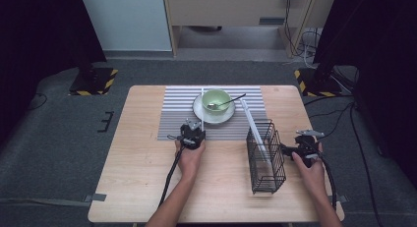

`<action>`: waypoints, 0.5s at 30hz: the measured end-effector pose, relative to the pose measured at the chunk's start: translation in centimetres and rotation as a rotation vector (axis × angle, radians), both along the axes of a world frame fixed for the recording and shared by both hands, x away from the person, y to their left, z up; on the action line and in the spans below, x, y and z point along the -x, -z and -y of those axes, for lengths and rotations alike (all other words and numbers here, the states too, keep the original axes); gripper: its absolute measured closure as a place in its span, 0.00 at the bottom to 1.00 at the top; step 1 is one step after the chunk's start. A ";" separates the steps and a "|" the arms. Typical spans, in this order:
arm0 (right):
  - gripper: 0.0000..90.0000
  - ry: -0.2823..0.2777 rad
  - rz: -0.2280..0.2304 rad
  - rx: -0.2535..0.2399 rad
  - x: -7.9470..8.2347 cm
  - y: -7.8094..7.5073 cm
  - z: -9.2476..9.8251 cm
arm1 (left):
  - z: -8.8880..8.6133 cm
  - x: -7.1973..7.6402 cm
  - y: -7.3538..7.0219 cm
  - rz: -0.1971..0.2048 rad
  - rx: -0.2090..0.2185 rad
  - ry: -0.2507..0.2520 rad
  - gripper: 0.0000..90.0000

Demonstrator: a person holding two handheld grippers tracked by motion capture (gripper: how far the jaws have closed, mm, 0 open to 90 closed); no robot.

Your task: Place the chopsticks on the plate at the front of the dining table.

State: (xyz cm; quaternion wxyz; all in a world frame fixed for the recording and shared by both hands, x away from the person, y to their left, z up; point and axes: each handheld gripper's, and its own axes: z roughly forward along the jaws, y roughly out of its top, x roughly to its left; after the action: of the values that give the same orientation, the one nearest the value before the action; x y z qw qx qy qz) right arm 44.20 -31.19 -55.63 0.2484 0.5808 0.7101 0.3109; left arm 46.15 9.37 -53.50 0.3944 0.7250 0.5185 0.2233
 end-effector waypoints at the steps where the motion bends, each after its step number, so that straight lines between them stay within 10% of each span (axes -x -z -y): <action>1: 0.05 0.000 0.000 0.000 0.0 0.0 0.0 | 0.1 -0.1 -0.1 -0.001 -0.002 0.000 0.90; 15: 0.05 0.000 0.000 0.000 0.0 0.0 0.0 | -0.1 -0.9 0.0 -0.006 -0.003 -0.014 0.90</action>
State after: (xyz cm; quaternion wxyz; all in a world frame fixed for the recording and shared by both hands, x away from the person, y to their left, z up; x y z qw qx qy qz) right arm 44.20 -31.19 -55.63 0.2483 0.5810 0.7101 0.3108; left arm 47.02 9.43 -53.45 0.3901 0.7227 0.5245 0.2245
